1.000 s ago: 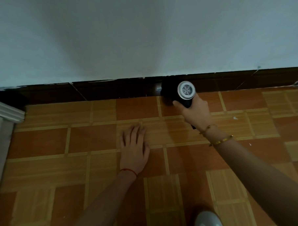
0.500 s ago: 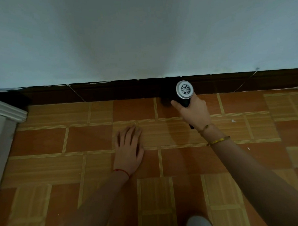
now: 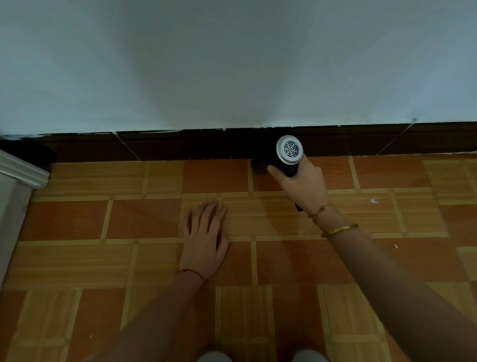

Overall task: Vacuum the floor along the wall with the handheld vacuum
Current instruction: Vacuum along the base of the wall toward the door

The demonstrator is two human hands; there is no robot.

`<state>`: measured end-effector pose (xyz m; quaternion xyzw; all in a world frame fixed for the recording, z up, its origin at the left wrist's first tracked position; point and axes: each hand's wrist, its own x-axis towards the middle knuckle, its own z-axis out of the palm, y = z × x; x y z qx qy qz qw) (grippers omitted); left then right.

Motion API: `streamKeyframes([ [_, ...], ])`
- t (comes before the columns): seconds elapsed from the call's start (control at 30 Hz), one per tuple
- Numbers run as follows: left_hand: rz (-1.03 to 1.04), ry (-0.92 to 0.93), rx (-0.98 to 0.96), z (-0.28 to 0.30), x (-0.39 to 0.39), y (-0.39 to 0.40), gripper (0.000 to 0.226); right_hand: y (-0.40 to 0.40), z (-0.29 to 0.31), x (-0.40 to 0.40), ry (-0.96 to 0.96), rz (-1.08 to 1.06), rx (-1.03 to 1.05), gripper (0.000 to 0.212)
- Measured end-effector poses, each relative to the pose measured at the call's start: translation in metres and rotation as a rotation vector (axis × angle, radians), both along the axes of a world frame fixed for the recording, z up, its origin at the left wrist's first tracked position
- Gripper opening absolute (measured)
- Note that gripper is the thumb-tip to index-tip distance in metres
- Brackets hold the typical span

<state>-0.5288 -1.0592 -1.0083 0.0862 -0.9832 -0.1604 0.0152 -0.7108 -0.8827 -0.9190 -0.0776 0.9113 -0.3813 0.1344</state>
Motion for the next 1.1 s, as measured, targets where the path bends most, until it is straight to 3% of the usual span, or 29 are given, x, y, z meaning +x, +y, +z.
streamKeyframes([
  [0.57, -0.014, 0.01, 0.006, -0.003, 0.0, -0.002, 0.056, -0.083, -0.01, 0.009, 0.041, 0.202, -0.084, 0.072],
  [0.87, -0.008, 0.005, 0.019, -0.003, 0.0, 0.0, 0.054, -0.023, -0.011, 0.004, -0.019, -0.031, -0.05, 0.078],
  [1.1, -0.011, 0.035, 0.016, -0.002, 0.0, 0.0, 0.054, -0.06, 0.0, 0.013, -0.028, 0.062, -0.081, 0.073],
])
